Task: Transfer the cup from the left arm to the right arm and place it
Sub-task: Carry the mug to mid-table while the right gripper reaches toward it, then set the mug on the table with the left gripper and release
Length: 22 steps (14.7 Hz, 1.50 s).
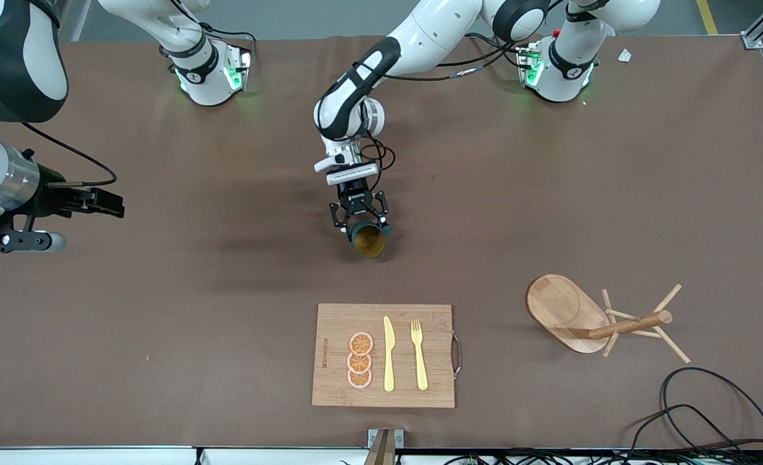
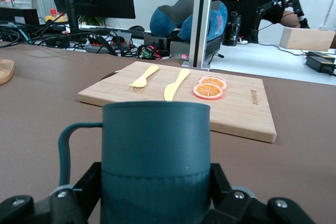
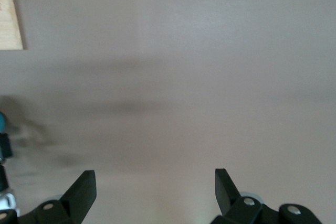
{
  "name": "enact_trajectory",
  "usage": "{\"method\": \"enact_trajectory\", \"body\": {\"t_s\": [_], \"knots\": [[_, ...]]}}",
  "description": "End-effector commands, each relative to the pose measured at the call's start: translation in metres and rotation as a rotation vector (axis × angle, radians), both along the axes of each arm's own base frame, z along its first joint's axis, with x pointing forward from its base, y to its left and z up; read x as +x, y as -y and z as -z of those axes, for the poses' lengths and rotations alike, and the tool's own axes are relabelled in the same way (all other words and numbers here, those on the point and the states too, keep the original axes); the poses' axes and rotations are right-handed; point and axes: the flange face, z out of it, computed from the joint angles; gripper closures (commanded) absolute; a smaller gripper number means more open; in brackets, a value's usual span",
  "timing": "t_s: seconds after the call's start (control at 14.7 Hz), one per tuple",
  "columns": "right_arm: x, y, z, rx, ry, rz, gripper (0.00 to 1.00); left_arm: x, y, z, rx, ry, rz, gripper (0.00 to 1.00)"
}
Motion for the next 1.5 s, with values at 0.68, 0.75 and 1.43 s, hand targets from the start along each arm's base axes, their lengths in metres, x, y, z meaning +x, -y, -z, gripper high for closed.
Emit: {"method": "enact_trajectory", "body": {"t_s": [0.68,0.75,1.43], "knots": [[0.01,-0.113,0.08,-0.039,0.016,0.297,0.0,-0.038,0.009,0.033,0.045,0.028,0.053,0.2],[0.013,-0.121,0.096,-0.04,0.024,0.304,0.0,-0.044,0.012,0.033,0.046,0.026,0.062,0.18],[0.012,-0.147,0.16,0.0,-0.022,0.405,0.0,-0.083,0.032,0.015,-0.005,-0.022,0.054,0.01]]}}
